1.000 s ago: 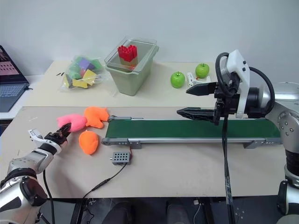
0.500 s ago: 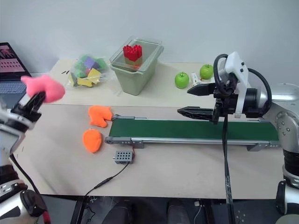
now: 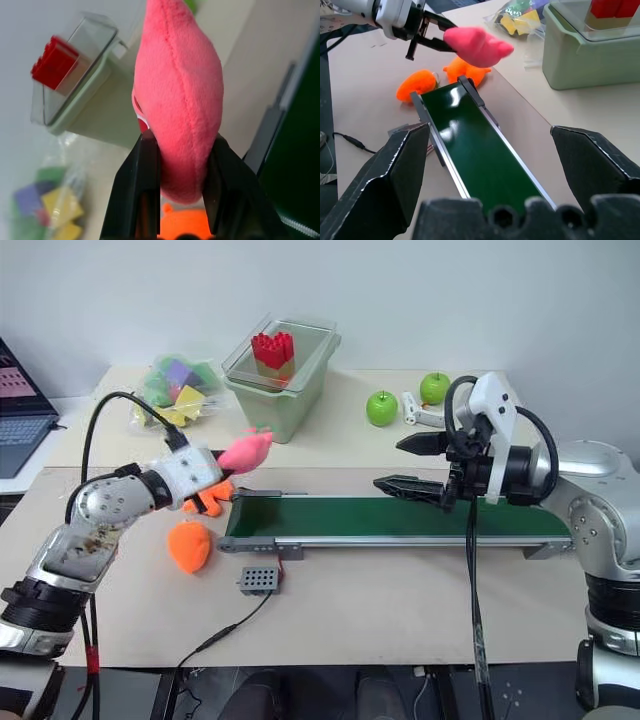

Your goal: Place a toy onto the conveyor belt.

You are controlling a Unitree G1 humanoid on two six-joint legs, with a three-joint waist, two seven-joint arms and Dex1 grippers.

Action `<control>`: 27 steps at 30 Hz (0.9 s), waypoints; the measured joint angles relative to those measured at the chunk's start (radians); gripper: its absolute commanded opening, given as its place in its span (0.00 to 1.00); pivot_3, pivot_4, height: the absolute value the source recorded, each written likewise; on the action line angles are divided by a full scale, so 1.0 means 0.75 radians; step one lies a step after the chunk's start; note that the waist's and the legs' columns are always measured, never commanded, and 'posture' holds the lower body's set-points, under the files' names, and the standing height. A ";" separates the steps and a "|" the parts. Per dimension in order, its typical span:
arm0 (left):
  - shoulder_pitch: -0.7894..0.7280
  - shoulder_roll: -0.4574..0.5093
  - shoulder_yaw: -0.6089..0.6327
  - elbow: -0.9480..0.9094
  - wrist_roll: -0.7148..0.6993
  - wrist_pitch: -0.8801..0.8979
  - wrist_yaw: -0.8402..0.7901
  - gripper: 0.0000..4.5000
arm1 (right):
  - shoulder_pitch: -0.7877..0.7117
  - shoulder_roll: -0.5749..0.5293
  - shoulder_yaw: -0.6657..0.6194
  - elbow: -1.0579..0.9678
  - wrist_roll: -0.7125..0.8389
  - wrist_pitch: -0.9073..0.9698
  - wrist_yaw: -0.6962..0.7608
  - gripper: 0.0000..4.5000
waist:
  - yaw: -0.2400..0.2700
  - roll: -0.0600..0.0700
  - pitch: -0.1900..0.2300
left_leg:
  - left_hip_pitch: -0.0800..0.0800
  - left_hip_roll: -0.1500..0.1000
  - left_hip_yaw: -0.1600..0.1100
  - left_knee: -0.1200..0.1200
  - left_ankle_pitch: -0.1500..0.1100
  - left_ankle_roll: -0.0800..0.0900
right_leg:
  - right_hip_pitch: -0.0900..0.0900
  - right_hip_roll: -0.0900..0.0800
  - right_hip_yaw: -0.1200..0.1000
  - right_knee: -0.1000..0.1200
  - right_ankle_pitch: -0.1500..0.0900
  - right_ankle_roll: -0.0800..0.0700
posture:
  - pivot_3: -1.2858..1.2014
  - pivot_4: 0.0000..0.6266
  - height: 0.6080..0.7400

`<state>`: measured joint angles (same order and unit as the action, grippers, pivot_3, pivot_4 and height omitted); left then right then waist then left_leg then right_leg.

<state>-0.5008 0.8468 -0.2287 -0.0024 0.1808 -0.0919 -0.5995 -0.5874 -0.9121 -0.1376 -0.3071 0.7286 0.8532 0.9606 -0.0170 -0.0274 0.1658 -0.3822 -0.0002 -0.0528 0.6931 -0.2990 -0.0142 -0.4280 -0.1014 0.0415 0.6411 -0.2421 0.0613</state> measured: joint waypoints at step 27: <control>0.076 0.051 -0.094 0.280 0.711 -0.791 0.379 0.24 | 0.069 -0.008 -0.090 -0.075 0.041 0.000 -0.068 1.00 | 0.002 0.000 0.000 | 0.004 0.000 0.000 0.003 -0.001 0.002 | 0.004 0.001 -0.001 0.004 0.000 0.001 | 0.52 0.24 1.00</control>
<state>-0.4439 0.8851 -0.2989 0.2073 0.7144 -0.6853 -0.3151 -0.5355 -0.9179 -0.2051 -0.3636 0.7592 0.8533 0.9096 -0.0158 -0.0272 0.1657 -0.3789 -0.0001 -0.0528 0.6952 -0.2998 -0.0124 -0.4249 -0.1009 0.0410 0.6445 -0.2418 0.0621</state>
